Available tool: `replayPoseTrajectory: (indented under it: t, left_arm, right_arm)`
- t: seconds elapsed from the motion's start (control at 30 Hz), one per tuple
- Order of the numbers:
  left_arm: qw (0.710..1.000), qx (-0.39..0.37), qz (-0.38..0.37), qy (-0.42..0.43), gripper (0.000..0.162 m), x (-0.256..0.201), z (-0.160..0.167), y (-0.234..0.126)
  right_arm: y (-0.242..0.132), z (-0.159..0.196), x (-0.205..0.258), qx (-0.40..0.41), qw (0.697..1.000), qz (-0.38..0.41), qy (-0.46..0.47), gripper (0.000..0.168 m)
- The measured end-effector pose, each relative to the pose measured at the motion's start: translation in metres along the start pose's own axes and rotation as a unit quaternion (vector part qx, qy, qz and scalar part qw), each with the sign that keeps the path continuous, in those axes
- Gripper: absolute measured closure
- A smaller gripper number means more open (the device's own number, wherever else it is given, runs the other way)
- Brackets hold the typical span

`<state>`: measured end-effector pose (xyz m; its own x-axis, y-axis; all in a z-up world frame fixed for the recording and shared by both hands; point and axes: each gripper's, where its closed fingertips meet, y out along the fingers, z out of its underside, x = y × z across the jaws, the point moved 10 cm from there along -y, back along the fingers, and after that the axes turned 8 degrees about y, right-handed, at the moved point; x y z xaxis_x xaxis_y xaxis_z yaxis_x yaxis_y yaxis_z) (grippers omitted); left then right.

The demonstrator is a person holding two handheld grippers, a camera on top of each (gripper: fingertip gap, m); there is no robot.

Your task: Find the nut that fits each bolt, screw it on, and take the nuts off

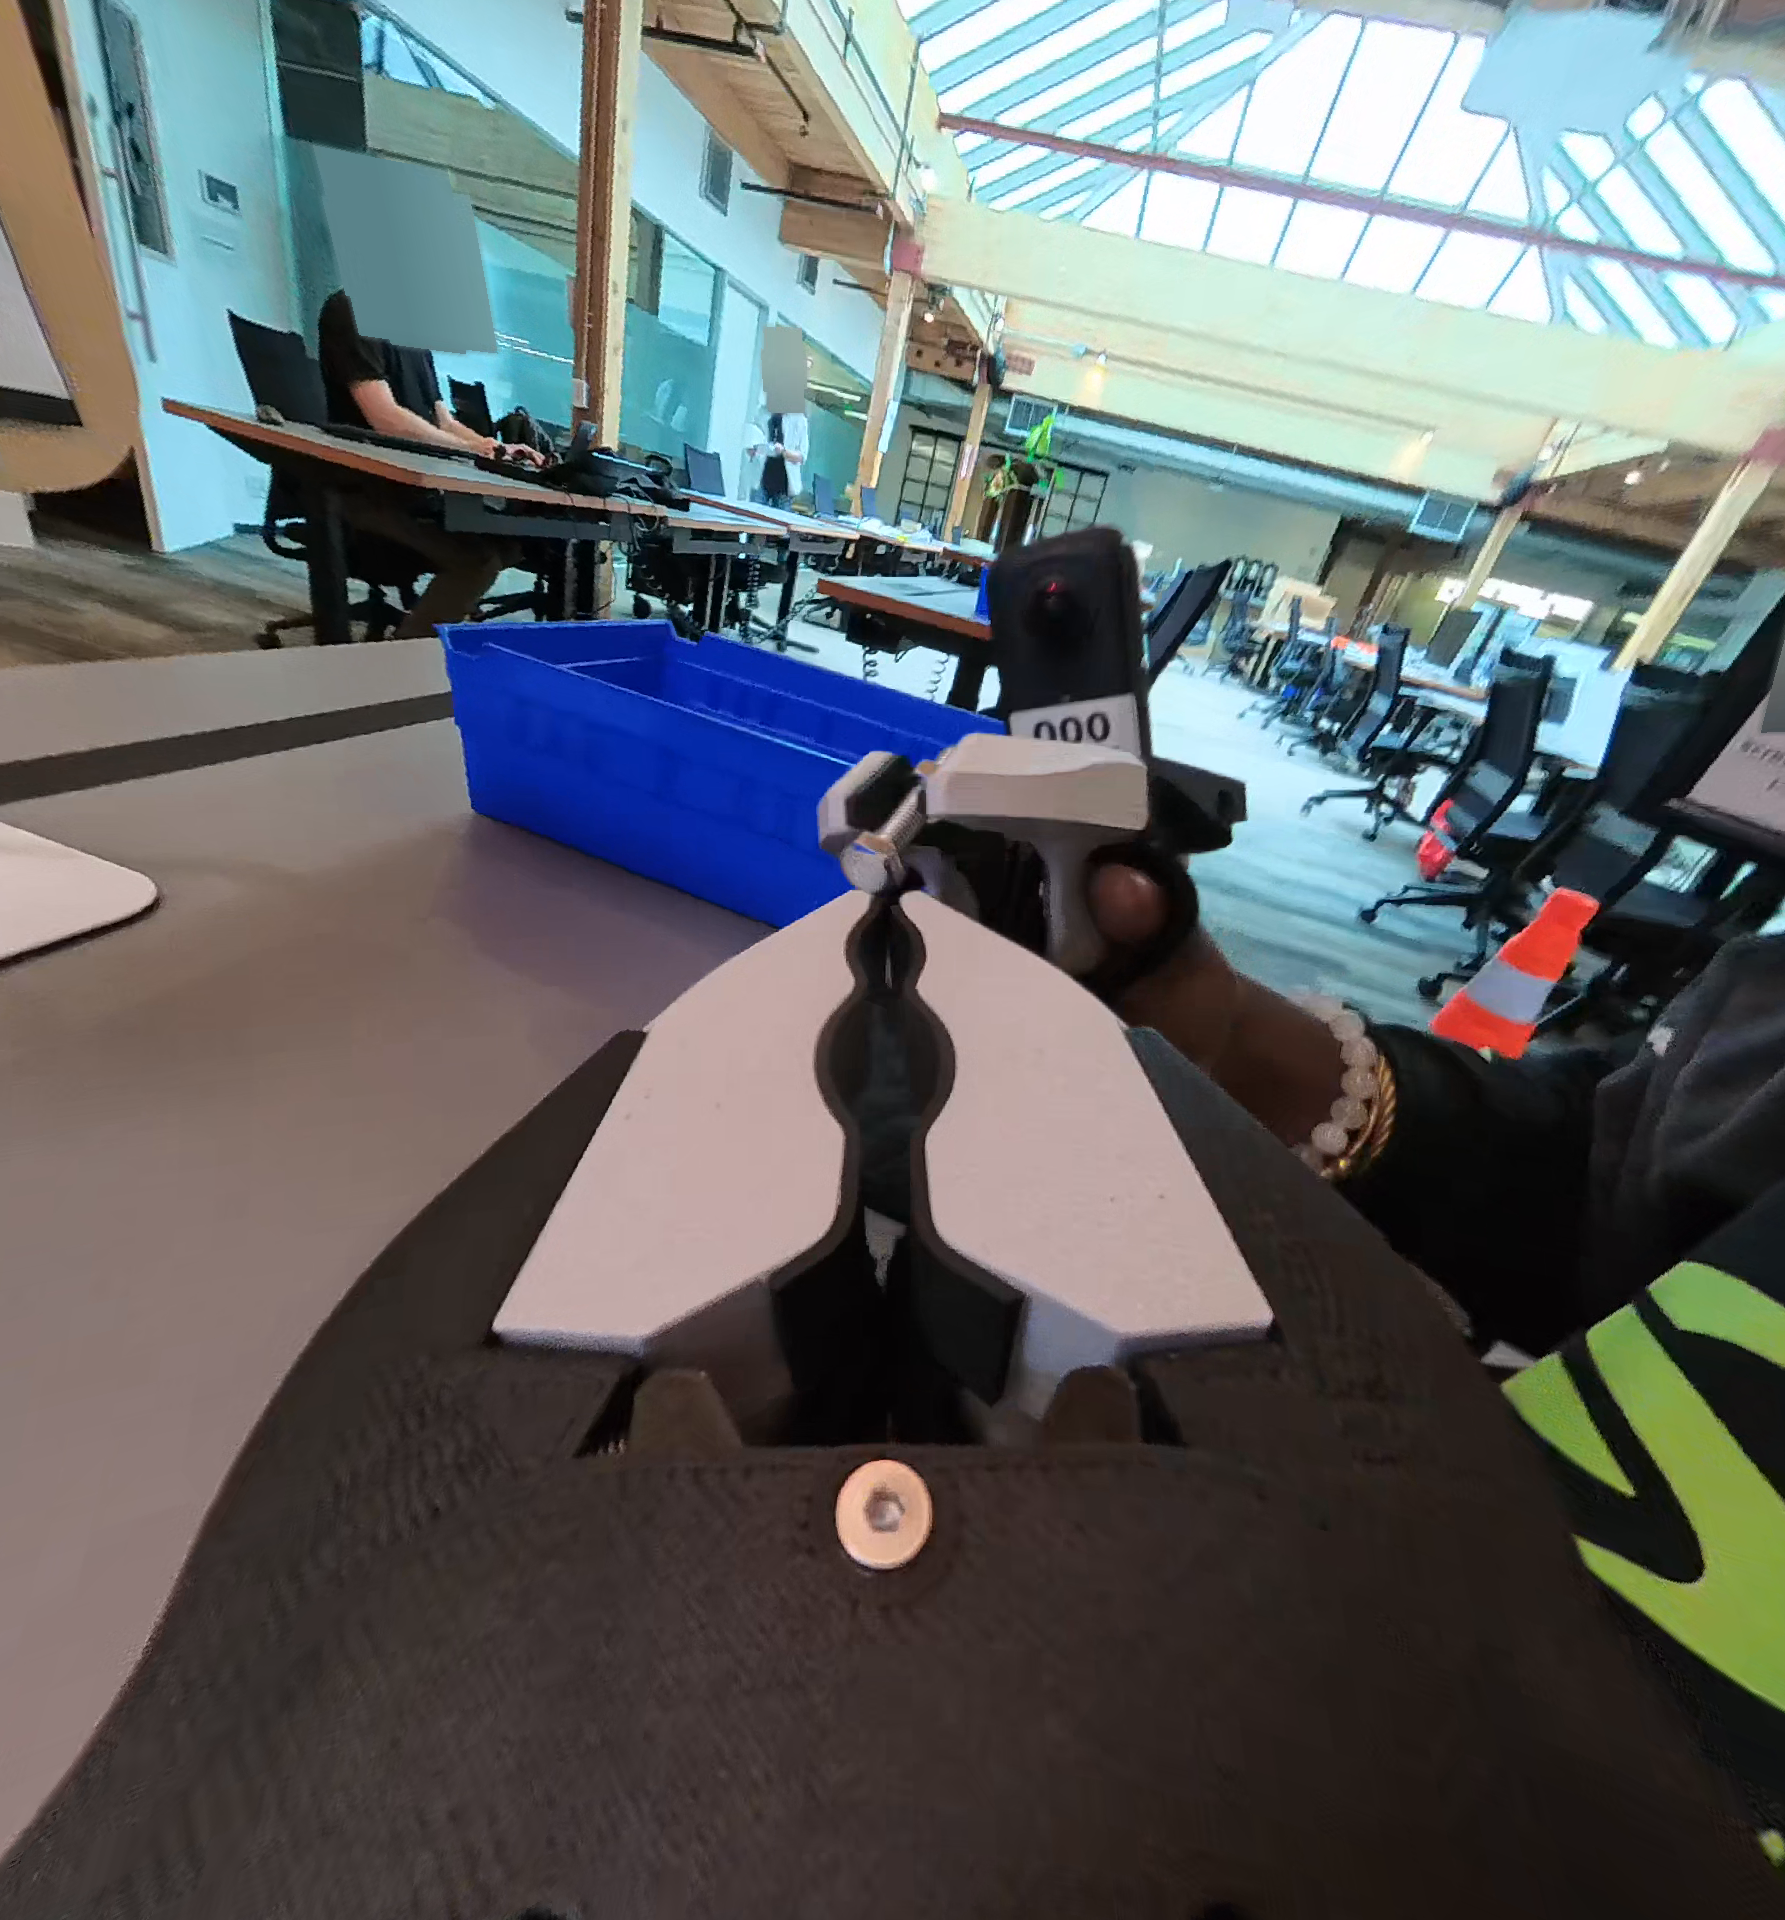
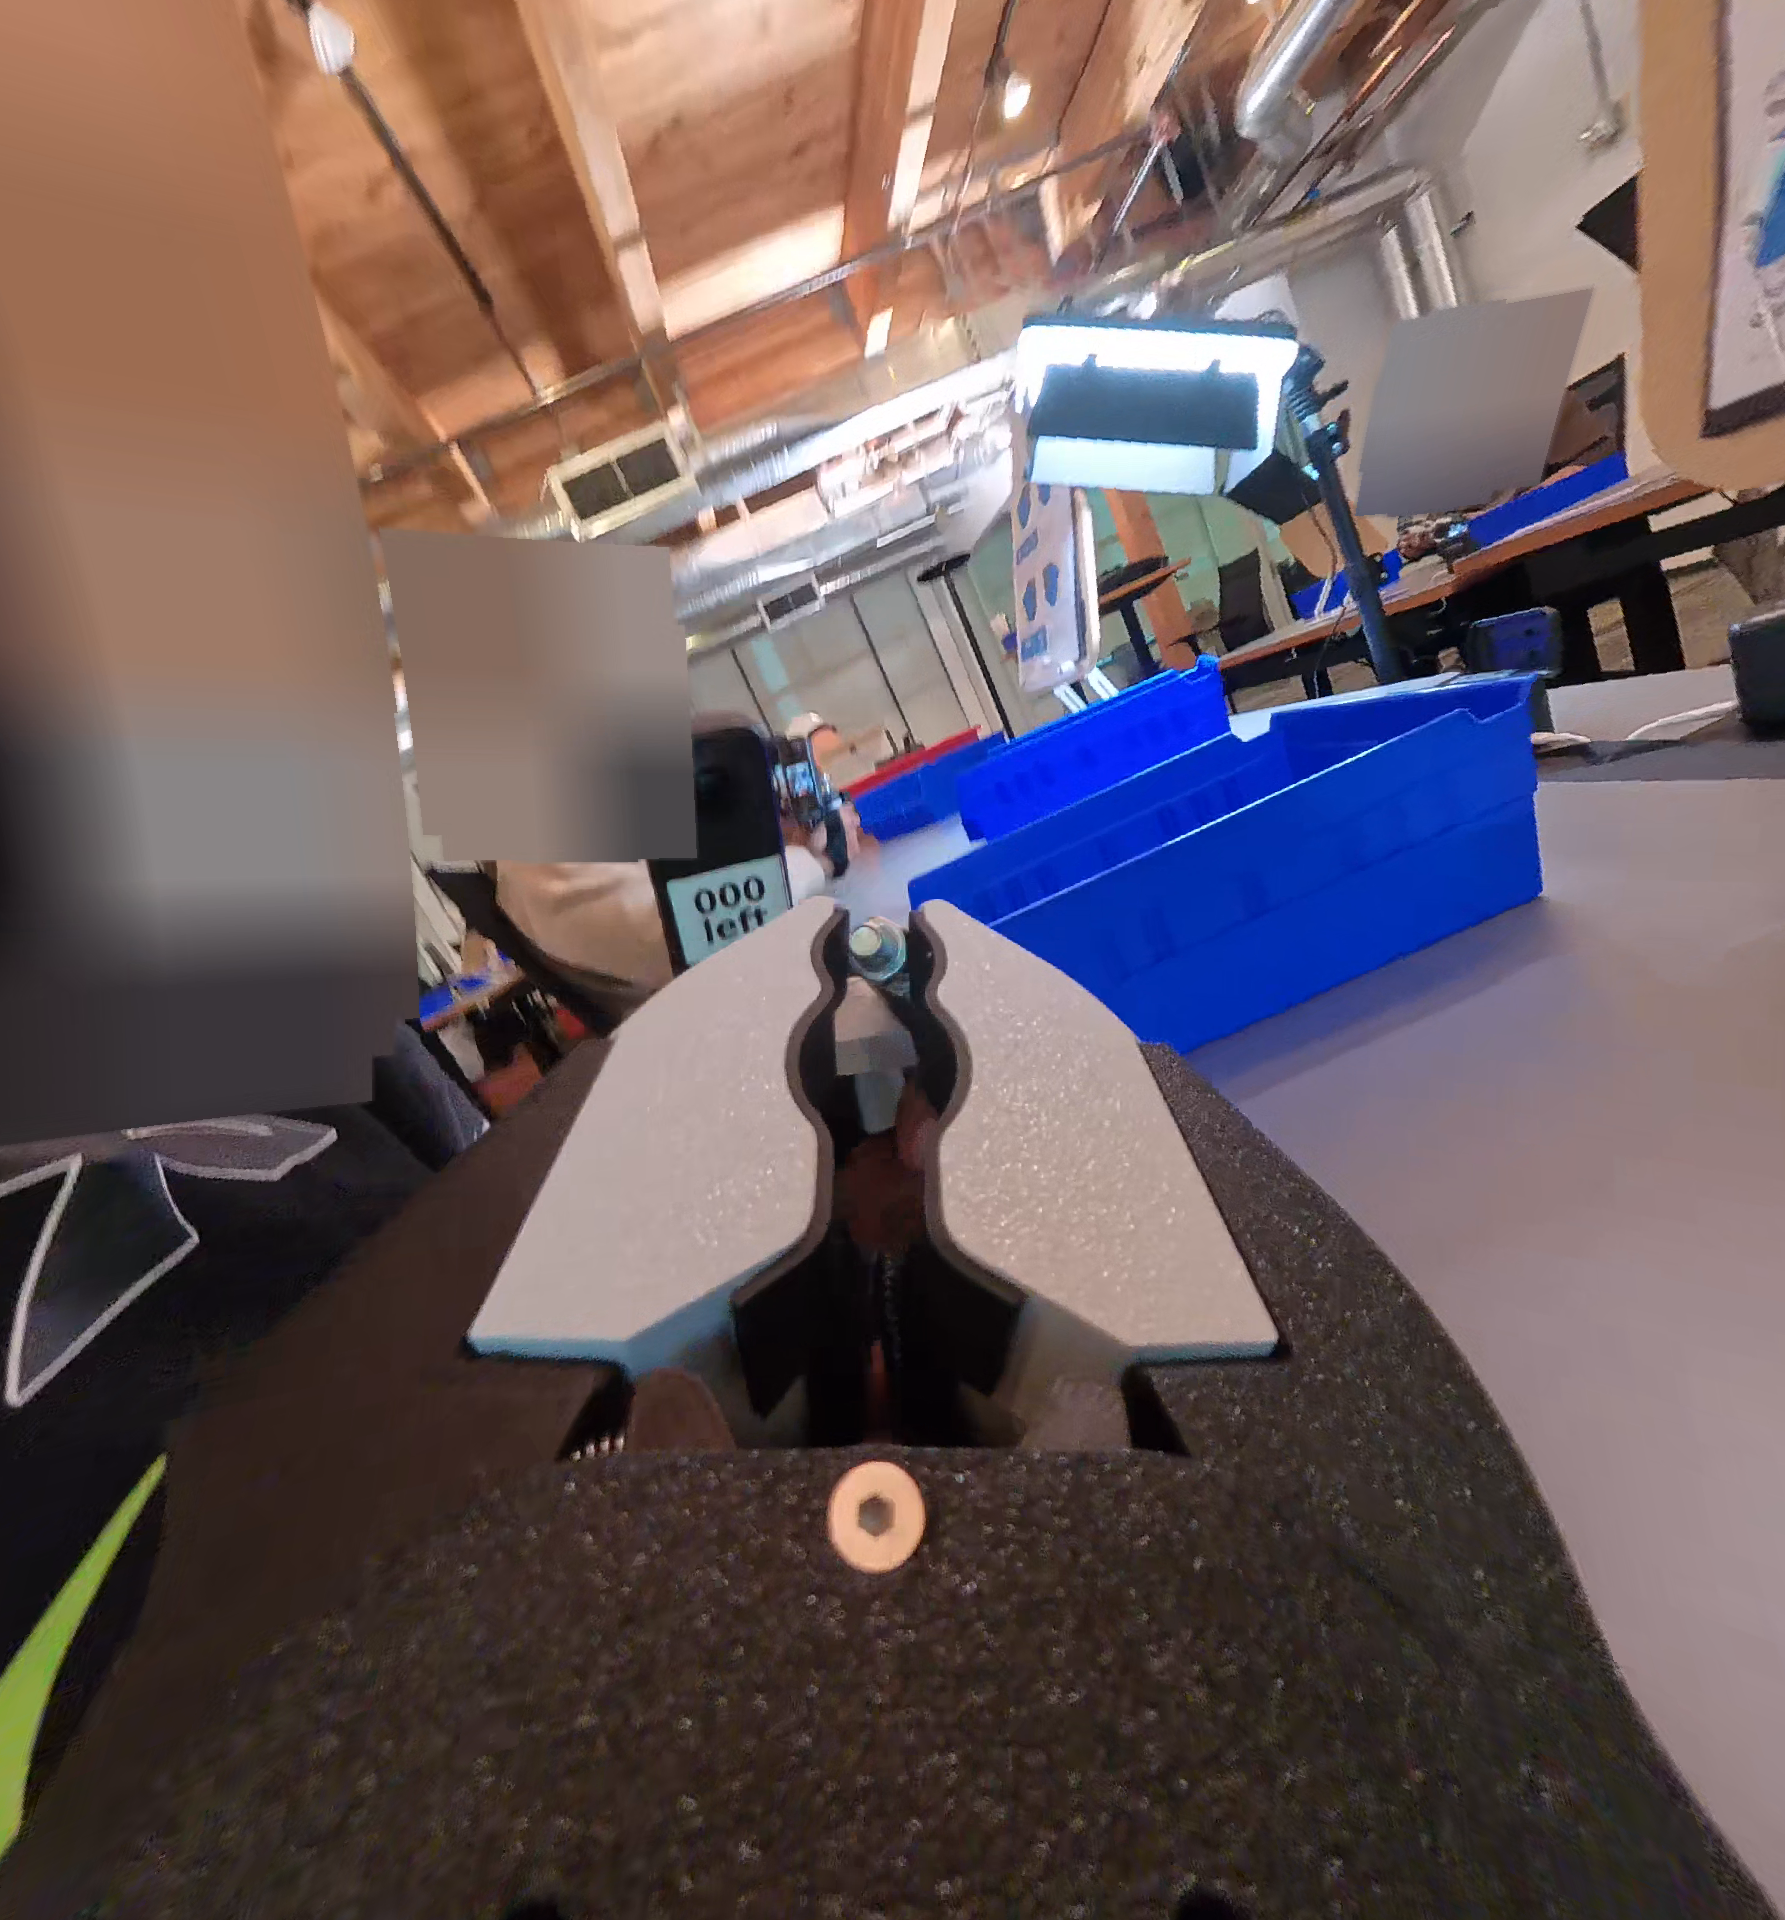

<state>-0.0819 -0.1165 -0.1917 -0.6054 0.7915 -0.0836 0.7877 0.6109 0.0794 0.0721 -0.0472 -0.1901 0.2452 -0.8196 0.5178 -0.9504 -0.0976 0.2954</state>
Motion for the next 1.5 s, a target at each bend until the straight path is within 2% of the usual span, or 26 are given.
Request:
replayPoseTrajectory:
  t: [0.13,0.2,0.27,0.37,0.43,0.63,0.77,0.87,1.03,1.1,1.23,1.33,1.43,1.5]
  left_arm:
    - [0.999,0.044,0.003,0.019,0.16,0.0,0.007,0.004]
    - [0.997,0.068,-0.008,0.046,0.147,0.001,0.008,0.003]
    - [0.989,0.092,-0.044,0.106,0.14,0.002,0.006,0.0]
    - [0.956,0.134,-0.102,0.238,0.138,0.0,0.005,0.0]
    - [0.939,0.162,-0.113,0.281,0.138,-0.003,0.008,0.005]
    - [0.914,0.192,-0.149,0.326,0.137,-0.009,0.01,0.018]
    - [0.906,0.199,-0.163,0.338,0.145,-0.01,0.009,0.021]
    - [0.904,0.196,-0.167,0.342,0.151,-0.01,0.008,0.02]
    - [0.906,0.194,-0.158,0.34,0.146,-0.011,0.01,0.02]
    - [0.906,0.199,-0.156,0.341,0.152,-0.011,0.011,0.02]
    - [0.917,0.187,-0.142,0.321,0.152,-0.01,0.011,0.019]
    - [0.95,0.152,-0.103,0.253,0.152,-0.008,0.01,0.016]
    - [0.984,0.091,-0.042,0.149,0.152,-0.004,0.008,0.011]
    - [0.994,0.057,-0.008,0.094,0.152,0.001,0.008,0.006]
  right_arm:
    - [0.003,0.002,-0.005,0.035,0.999,0.004,-0.005,0.157]
    - [0.0,0.001,-0.008,0.041,0.999,0.012,-0.008,0.157]
    - [-0.004,-0.002,-0.01,0.054,0.998,0.028,-0.012,0.158]
    - [-0.007,-0.005,-0.011,0.075,0.995,0.06,-0.015,0.158]
    - [-0.007,-0.005,-0.011,0.087,0.993,0.079,-0.017,0.157]
    - [-0.001,-0.002,-0.004,0.124,0.982,0.119,-0.08,0.158]
    - [0.001,-0.002,0.001,0.131,0.977,0.129,-0.111,0.158]
    - [0.002,-0.002,0.004,0.139,0.973,0.13,-0.13,0.158]
    - [0.002,-0.003,0.004,0.152,0.971,0.125,-0.137,0.158]
    - [0.002,-0.003,0.005,0.159,0.969,0.124,-0.143,0.158]
    - [0.003,-0.002,0.007,0.157,0.969,0.119,-0.148,0.158]
    - [0.003,-0.002,0.009,0.139,0.973,0.11,-0.15,0.155]
    - [0.003,0.0,0.012,0.122,0.975,0.102,-0.153,0.133]
    - [0.005,0.004,0.014,0.12,0.976,0.095,-0.152,0.124]
